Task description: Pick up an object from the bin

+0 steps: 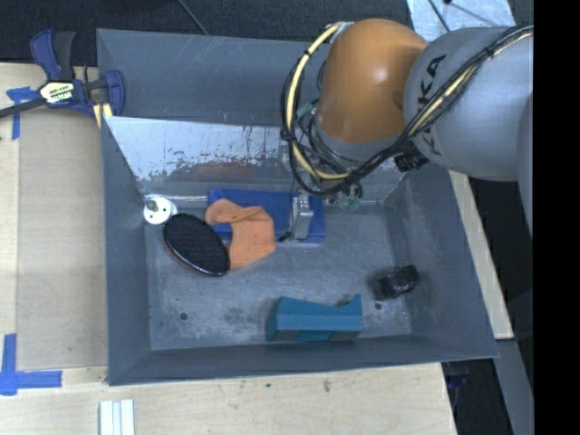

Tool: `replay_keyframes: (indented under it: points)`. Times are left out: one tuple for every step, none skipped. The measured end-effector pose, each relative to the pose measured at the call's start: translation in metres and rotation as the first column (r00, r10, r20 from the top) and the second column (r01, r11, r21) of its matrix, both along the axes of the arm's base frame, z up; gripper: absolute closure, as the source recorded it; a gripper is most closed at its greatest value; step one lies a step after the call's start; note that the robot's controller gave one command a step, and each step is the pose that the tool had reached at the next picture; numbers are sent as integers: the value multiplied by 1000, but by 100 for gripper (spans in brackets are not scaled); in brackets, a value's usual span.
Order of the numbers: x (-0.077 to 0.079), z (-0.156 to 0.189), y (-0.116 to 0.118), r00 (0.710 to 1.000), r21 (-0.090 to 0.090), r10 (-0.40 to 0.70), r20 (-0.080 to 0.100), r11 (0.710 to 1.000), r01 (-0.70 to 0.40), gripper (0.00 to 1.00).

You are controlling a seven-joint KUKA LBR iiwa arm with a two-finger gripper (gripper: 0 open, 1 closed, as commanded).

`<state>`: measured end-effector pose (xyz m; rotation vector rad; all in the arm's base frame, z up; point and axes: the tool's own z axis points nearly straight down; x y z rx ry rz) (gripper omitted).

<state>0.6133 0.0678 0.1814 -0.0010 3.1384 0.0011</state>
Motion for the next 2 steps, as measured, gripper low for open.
replay_keyframes:
  points:
    - [-2, -52, 6, 1000, 1, -24, 6, 1000, 24, 0]
    - [-5, -92, 27, 990, -1, -143, -2, 990, 143, 0]
